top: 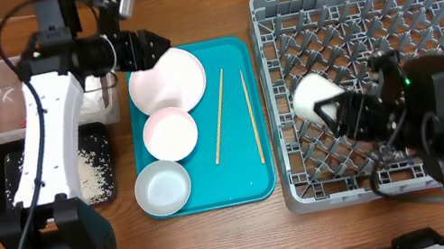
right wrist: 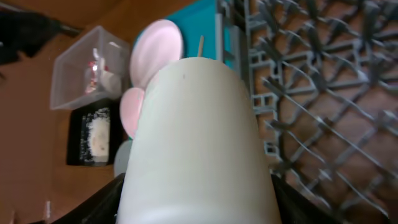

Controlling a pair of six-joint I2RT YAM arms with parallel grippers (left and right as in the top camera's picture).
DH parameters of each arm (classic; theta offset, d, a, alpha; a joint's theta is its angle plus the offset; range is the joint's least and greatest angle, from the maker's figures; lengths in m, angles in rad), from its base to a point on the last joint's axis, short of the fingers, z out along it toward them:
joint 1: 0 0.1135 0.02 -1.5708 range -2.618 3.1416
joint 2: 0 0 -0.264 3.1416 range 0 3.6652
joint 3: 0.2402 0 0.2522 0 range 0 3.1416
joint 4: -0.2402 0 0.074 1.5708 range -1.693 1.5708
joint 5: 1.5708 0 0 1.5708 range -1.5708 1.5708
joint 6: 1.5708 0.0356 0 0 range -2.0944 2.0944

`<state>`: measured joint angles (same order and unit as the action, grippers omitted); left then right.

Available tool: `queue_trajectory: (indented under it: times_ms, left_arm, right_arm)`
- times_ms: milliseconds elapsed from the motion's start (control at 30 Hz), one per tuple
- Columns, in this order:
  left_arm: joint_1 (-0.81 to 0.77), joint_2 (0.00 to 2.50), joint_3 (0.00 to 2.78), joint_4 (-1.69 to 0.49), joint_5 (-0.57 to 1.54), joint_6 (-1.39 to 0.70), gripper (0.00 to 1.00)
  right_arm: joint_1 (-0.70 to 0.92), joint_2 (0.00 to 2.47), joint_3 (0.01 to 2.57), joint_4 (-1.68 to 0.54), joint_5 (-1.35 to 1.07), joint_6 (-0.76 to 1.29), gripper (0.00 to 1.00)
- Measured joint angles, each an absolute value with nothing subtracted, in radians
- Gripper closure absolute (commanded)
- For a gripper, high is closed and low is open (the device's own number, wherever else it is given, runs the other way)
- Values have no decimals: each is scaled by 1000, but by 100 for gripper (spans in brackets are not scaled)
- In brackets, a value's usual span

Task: Sort waste into correct bins and load items into the dishwasher
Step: 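Place the white cup upside down in the dish rack with the right gripper, then grasp the pink bowl on the teal tray with the right gripper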

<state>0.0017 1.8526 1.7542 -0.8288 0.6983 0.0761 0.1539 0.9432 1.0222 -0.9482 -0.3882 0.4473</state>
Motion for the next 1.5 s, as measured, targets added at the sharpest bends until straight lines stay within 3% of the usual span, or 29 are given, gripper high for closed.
queue_trajectory:
  times_ms: [500,967,1233,1500]
  left_arm:
    - [-43,1853,1886,-944,423,76,37]
    - [-59,1853,1886,-952,364,77,36]
    - [-59,1853,1886,-955,362,77,36]
    - [-59,1853,1886,-955,362,77,36]
  right_arm:
    - [412,1010,1025,-1210,-173,612,55]
    - [565,1281,1120,-1348,-10,759,53]
    - [578,1479,1121,-1333,4,772,41]
    - [576,1509,1122,-1303,3,776,23]
